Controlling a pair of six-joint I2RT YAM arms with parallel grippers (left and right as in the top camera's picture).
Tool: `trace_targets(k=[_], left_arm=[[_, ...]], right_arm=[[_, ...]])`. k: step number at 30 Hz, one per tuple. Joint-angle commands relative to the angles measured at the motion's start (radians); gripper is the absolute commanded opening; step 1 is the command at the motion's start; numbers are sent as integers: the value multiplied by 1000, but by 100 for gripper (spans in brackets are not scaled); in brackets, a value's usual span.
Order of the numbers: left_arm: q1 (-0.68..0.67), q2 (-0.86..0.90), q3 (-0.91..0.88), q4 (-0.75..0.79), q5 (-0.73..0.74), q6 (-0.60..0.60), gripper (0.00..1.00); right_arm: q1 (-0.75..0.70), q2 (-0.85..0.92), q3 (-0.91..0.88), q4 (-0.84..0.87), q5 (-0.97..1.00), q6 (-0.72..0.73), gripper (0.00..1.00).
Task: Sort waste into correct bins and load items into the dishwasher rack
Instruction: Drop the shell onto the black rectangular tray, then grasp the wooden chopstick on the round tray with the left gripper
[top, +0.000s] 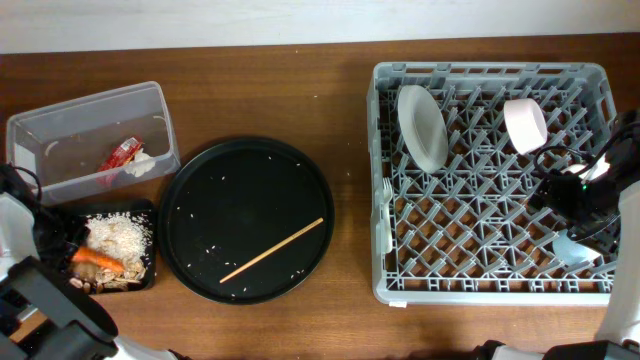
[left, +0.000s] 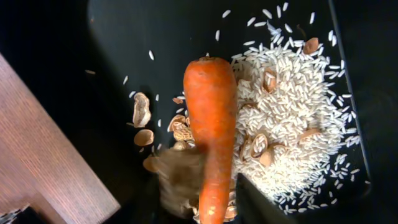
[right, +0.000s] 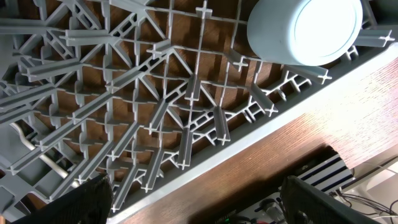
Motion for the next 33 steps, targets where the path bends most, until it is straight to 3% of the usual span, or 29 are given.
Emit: trace_targets(k=[1,10,18,21,24,28,33], left_arm=[[6,16,-5,-5,8,-5,47],[-42,-1,-5,-16,137,29,47],[-351,-128,-4,-7,140,140,53],[-429,-132,-5,-68,141,144,55],[-513,-132,-6,-106,151,224,55],[-702,-129,-14,-106,151,303,65],[-934,-97,-16,-102,147,386,71]], right_arm=[[-1,-3,11,0,-5,-3,89],[-1,-3,11,-1,-5,-3,89],[-1,-3,11,-1,-6,-3,90],[-1,-3,11,-4,-46,-25,92],[-1,-3,11,0,-46,-25,92],[-1,-3,11,0,-46,-26,92],[-1,-3,11,-1,-46,-26,92]])
